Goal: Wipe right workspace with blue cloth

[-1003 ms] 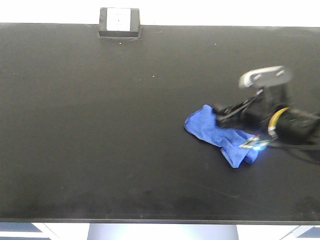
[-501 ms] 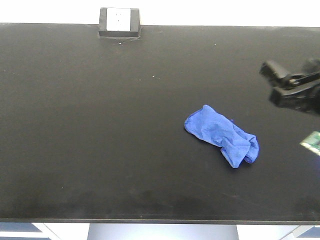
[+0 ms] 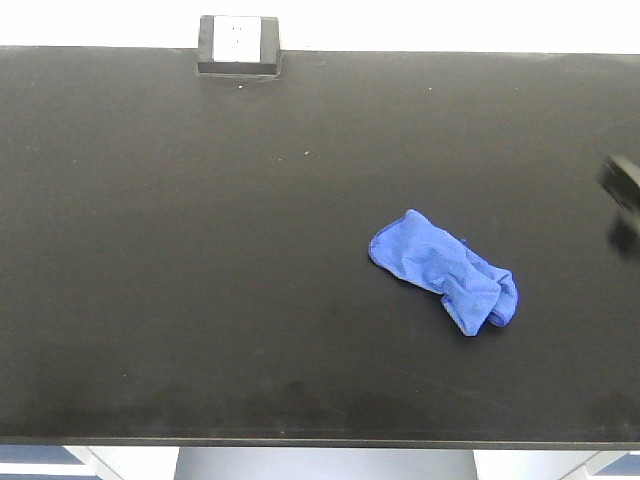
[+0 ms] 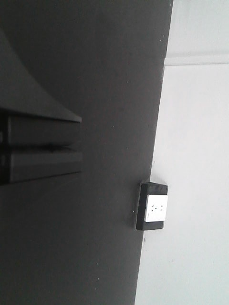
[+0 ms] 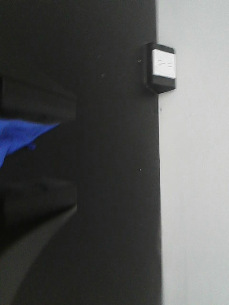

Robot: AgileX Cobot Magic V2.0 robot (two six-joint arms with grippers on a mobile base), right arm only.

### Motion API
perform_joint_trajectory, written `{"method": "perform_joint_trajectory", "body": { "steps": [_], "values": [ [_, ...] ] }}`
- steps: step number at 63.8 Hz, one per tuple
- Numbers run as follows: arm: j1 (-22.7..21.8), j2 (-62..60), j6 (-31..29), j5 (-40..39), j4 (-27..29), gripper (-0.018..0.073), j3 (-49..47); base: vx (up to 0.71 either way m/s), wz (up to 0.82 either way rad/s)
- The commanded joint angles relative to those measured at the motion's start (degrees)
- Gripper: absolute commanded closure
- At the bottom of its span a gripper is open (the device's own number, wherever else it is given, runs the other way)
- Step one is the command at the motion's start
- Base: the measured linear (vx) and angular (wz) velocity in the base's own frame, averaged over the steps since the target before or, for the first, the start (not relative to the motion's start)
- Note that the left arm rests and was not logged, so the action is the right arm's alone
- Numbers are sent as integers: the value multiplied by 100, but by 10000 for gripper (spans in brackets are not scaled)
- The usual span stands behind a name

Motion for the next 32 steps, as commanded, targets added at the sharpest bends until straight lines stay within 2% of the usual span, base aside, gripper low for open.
{"method": "perform_joint_trajectory", "body": {
  "steps": [1, 5, 9, 16, 24, 32],
  "values": [
    [-254, -293, -1230, -659, 173, 429, 285, 0, 0],
    [-602, -632, -2031, -1107, 604, 576, 718, 0, 0],
    [-1049, -996, -2677, -1630, 1306, 571, 1184, 0, 0],
    [-1703, -1543, -3172, -2281, 2235, 570, 1832, 0, 0],
    [-1958, -2180, -3070, -2444, 2492, 568, 2407, 0, 0],
    [-1948, -2700, -2908, -2420, 2114, 567, 2978, 0, 0]
  ]
}}
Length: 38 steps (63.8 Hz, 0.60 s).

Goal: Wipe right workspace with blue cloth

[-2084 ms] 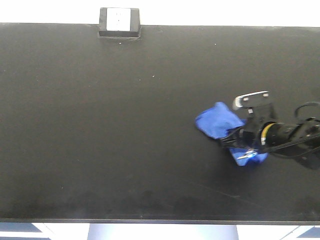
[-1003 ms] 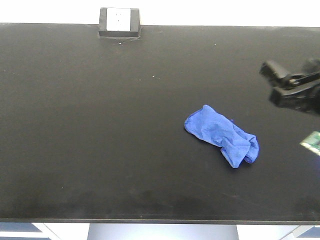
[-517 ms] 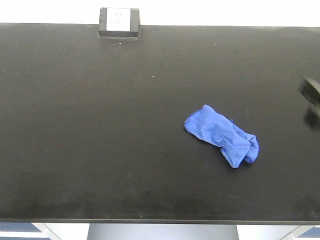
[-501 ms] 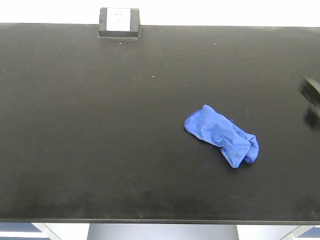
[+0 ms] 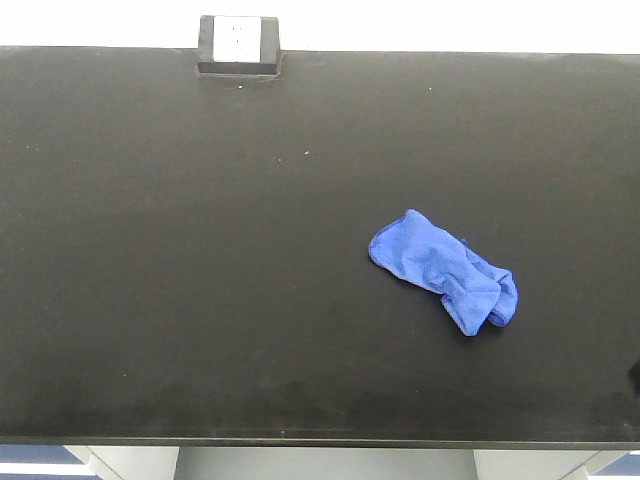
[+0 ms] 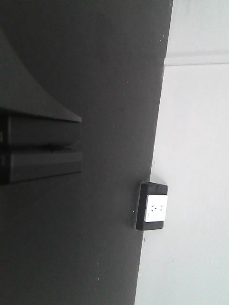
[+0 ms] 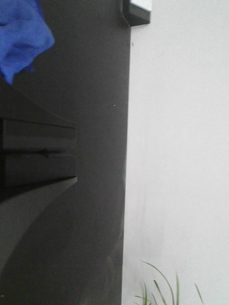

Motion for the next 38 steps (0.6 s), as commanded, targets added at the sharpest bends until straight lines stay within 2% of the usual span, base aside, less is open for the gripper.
{"method": "perform_joint_trajectory", "body": {
  "steps": [1, 3, 6, 13, 18, 38],
  "values": [
    [-36, -262, 123, -532, -298, 567, 227, 0, 0],
    [-36, -395, 259, -526, -387, 567, 336, 0, 0],
    [-36, -571, 502, -72, -504, 567, 295, 0, 0],
    [-36, -853, 848, 196, -369, 567, 308, 0, 0],
    [-36, -915, 874, 249, -220, 567, 308, 0, 0],
    [-36, -915, 874, 266, -212, 567, 308, 0, 0]
  ]
}}
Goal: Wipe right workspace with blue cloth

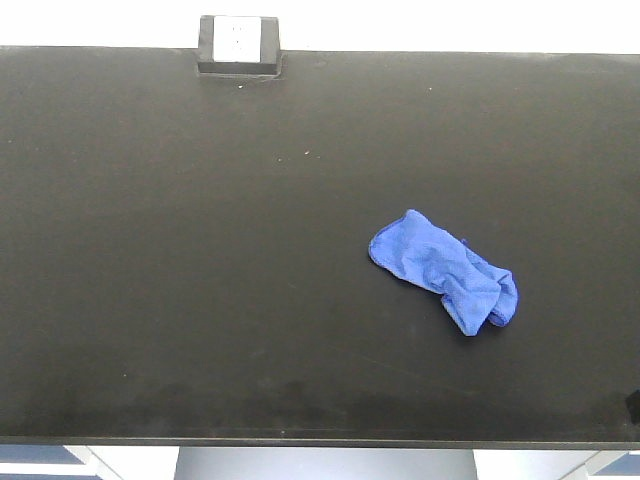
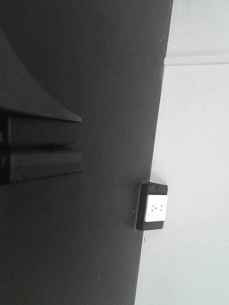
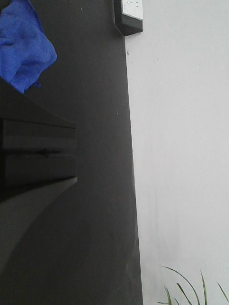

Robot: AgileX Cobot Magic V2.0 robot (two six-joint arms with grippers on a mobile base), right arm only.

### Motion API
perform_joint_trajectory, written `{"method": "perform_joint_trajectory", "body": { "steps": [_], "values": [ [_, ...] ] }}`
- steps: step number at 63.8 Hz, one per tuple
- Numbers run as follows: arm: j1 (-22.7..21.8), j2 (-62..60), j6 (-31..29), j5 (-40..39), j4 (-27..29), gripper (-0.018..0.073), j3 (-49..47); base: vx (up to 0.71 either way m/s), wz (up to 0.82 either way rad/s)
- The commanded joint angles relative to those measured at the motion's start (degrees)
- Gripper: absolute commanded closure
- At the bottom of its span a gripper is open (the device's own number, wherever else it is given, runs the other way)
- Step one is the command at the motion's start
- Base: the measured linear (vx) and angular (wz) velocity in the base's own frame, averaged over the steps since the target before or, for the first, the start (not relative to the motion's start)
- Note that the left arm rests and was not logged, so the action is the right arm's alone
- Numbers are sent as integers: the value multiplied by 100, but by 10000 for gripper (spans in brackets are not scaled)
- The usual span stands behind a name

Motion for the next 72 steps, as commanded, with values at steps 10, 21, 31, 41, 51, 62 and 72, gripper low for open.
{"method": "perform_joint_trajectory", "body": {
  "steps": [10, 21, 31, 41, 51, 62, 72],
  "values": [
    [-30, 10, -2, -441, 1, 567, 122, 0, 0],
    [-30, 10, -7, -442, 1, 567, 122, 0, 0],
    [-24, -64, -7, -435, 1, 567, 122, 0, 0],
    [-24, -64, -7, -442, 1, 567, 122, 0, 0],
    [-24, -52, -7, -442, 1, 567, 122, 0, 0],
    [-24, -46, -7, -442, 1, 567, 122, 0, 0],
    [-24, -46, -7, -442, 1, 567, 122, 0, 0]
  ]
}}
